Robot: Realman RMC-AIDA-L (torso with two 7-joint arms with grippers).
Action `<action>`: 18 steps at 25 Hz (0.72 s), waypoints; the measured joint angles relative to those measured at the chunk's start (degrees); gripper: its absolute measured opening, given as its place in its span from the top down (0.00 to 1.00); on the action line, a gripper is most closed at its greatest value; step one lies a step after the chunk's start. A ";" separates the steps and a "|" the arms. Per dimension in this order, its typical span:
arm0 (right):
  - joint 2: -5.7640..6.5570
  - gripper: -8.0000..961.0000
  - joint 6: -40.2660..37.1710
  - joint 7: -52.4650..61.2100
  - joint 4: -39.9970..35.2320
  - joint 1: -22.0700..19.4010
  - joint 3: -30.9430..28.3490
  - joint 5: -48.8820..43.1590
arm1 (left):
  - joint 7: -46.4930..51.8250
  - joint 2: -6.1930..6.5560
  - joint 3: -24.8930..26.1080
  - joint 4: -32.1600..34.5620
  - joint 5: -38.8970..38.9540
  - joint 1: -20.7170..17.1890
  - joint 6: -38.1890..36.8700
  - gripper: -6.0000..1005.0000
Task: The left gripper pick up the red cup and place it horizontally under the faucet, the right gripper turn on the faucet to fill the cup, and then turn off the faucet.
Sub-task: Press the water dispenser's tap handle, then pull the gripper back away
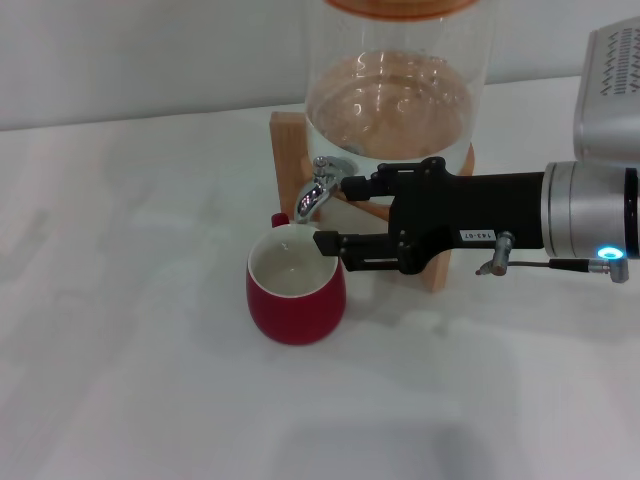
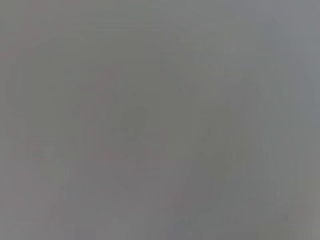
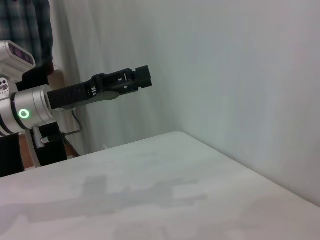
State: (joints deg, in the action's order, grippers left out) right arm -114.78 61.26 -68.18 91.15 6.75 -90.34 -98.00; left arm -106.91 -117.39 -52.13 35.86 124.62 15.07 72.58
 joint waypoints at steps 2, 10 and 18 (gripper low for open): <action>0.00 0.25 0.00 0.11 0.00 0.00 0.00 0.00 | 0.13 -0.03 -0.07 0.00 -0.03 -0.03 0.01 0.22; 0.00 0.25 -0.14 0.20 0.05 -0.29 -0.07 0.00 | 0.37 -0.04 -0.06 0.00 -0.49 -0.05 0.02 0.22; -0.01 0.25 -0.17 0.28 0.10 -0.54 -0.67 0.00 | 0.40 -0.04 -0.08 -0.07 -0.53 -0.15 0.08 0.22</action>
State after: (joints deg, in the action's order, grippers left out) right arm -114.79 61.08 -67.90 91.25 6.20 -91.02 -98.00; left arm -106.51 -117.43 -52.22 35.79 124.09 14.92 72.66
